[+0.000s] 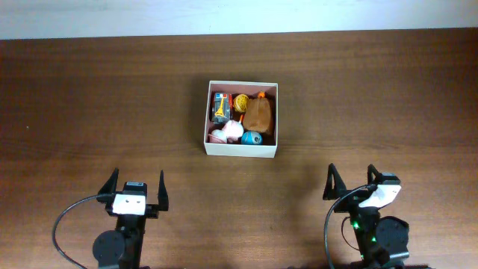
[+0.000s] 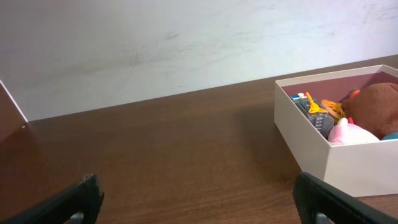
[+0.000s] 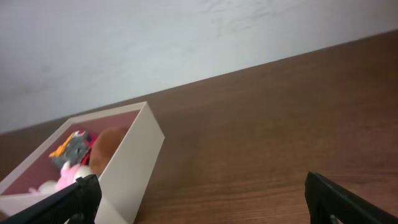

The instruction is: Pack container

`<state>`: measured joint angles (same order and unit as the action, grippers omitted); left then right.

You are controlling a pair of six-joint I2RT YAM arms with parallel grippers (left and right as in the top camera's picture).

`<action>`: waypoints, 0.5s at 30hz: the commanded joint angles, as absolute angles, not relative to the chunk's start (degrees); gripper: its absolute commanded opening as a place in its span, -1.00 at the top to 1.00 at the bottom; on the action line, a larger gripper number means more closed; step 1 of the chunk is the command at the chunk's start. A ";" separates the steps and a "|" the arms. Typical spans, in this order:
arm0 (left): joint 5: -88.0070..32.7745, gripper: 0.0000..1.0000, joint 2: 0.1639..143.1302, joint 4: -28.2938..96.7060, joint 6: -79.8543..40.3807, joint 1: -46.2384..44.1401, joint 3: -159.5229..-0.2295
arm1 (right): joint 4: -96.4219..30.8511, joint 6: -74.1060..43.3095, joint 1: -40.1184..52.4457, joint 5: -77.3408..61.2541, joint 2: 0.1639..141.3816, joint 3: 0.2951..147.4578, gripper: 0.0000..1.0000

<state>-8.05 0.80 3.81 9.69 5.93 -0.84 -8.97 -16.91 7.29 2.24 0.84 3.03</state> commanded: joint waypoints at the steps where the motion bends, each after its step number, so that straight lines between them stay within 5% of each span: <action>1: -7.66 -0.99 0.30 3.92 10.41 5.74 -0.51 | -8.75 -13.02 9.50 2.13 0.19 2.24 -0.97; 15: -7.64 -0.99 0.30 3.92 10.39 5.74 -0.51 | -8.75 -12.43 9.74 1.93 0.19 2.26 -0.97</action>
<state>-8.05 0.80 3.81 9.69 5.93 -0.84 -8.97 -13.17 9.32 2.24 0.84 2.98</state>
